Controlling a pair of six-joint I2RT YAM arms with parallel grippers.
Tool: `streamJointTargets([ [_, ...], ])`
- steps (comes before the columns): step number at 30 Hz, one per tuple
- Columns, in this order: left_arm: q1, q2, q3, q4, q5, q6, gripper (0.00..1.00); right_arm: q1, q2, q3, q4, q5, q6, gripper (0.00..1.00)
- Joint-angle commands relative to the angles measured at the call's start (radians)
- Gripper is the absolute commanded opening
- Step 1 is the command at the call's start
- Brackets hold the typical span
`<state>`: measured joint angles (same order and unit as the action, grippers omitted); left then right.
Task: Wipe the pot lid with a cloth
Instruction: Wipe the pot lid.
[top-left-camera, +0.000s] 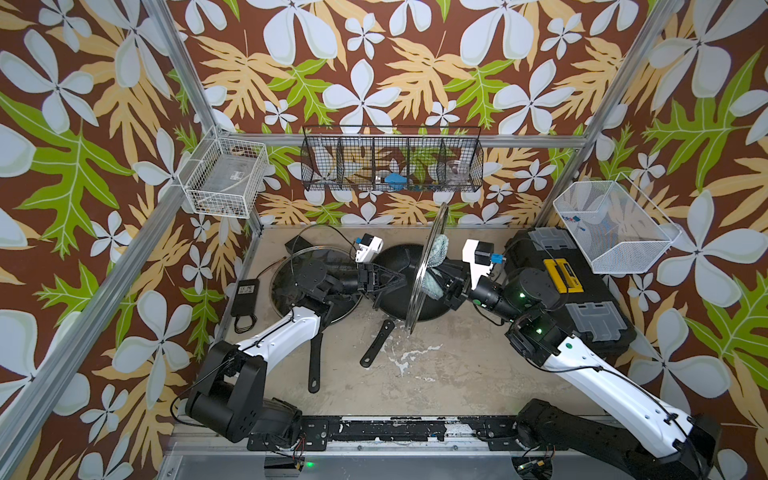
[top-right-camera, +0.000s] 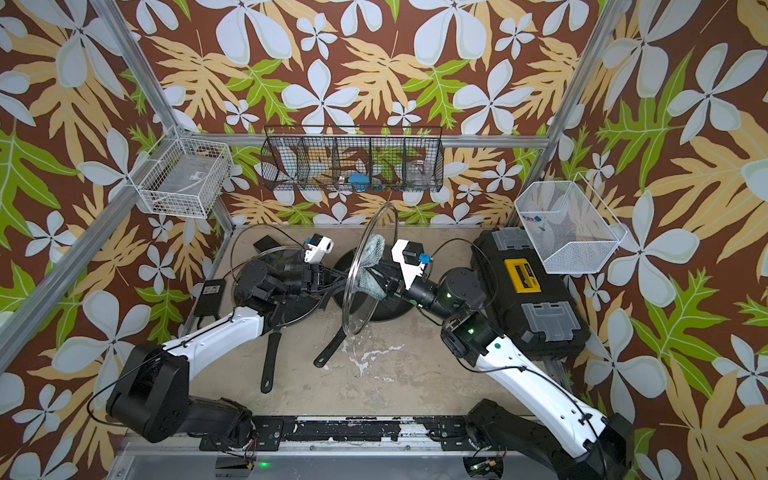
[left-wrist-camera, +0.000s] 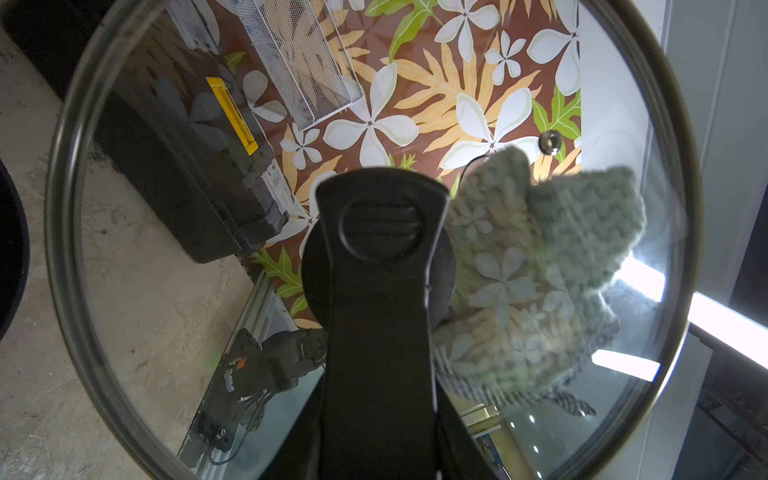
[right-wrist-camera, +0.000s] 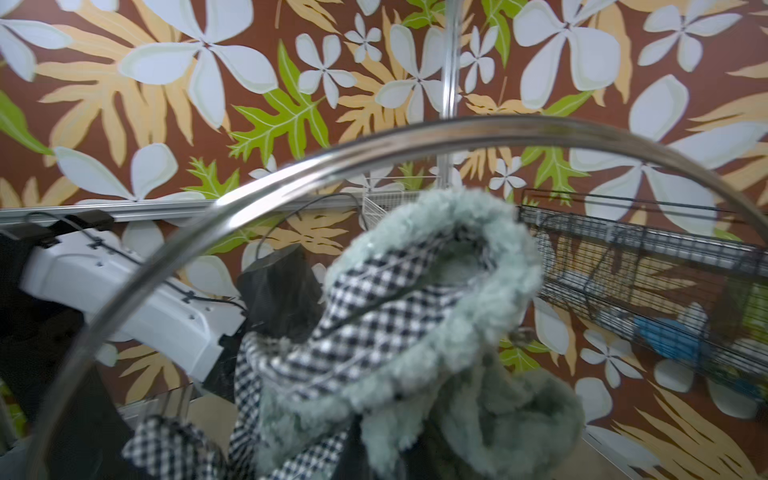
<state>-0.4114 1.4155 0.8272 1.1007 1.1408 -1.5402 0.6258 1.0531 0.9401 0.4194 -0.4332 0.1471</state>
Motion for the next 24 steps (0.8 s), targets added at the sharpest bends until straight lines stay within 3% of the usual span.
streamJointTargets([
  [1,-0.001,-0.003,0.005,0.165,-0.015,0.001,0.00,-0.052,0.042,0.019,0.061,0.144,0.031,0.00],
  [8,-0.001,-0.016,-0.002,0.196,-0.013,-0.024,0.00,-0.200,0.164,0.082,0.084,0.183,0.135,0.00],
  [13,-0.001,-0.024,-0.002,0.201,-0.013,-0.026,0.00,-0.218,0.176,0.088,0.070,0.120,0.132,0.00],
  [17,-0.001,-0.022,-0.003,0.202,-0.015,-0.027,0.00,-0.195,0.113,0.048,0.075,0.008,0.106,0.00],
  [24,-0.001,-0.007,-0.002,0.211,-0.022,-0.030,0.00,-0.064,-0.040,-0.017,-0.004,-0.060,0.026,0.00],
])
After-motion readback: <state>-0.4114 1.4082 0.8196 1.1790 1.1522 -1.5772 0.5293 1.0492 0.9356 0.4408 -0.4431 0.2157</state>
